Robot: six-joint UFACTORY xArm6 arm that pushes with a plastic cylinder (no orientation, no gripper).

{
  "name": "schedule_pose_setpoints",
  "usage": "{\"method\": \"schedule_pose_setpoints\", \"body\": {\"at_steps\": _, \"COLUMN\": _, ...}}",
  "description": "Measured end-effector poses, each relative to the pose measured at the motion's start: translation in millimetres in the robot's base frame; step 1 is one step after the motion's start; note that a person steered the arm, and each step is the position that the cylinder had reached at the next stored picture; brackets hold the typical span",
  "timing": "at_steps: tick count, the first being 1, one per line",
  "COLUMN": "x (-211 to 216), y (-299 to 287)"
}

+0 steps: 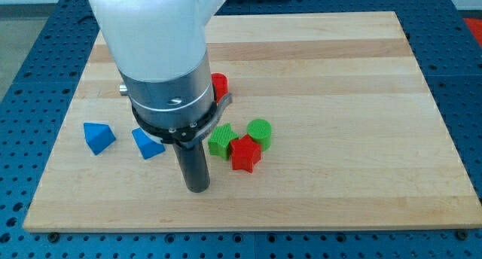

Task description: Move the red star towards bottom right

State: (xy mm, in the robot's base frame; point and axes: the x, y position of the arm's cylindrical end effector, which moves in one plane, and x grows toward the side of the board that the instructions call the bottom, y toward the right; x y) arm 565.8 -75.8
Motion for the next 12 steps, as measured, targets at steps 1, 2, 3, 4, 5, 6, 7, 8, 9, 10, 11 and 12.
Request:
{"method": "schedule_pose_setpoints", "body": {"at_steps": 1, "x": -11, "y": 0}}
{"method": "schedule_pose_setpoints", "body": {"at_steps": 2, "x": -29, "y": 1}}
{"method": "schedule_pose_setpoints", "body": {"at_steps": 3, "x": -38, "y": 27}}
{"method": "schedule_pose_setpoints", "body": {"at_steps": 4, "x": -43, "y": 66}}
{"method": "schedule_pose_setpoints", "body": {"at_steps": 5, "x": -46, "y": 106}}
{"method": "schedule_pose_setpoints", "body": {"at_steps": 6, "x": -40, "y": 132}}
{"method": "schedule_pose_setpoints", "body": {"at_steps": 7, "x": -23, "y": 132}}
{"method": "schedule_pose_setpoints", "body": {"at_steps": 8, "x": -18, "y": 132}}
{"method": "schedule_pose_setpoints", "body": {"at_steps": 9, "x": -18, "y": 149}}
{"method": "schedule_pose_setpoints", "body": {"at_steps": 10, "x": -20, "y": 176}}
{"method": "schedule_pose_setpoints", "body": {"at_steps": 11, "x": -21, "y": 200}}
{"method": "schedule_pose_setpoints", "body": {"at_steps": 12, "x": -7, "y": 207}}
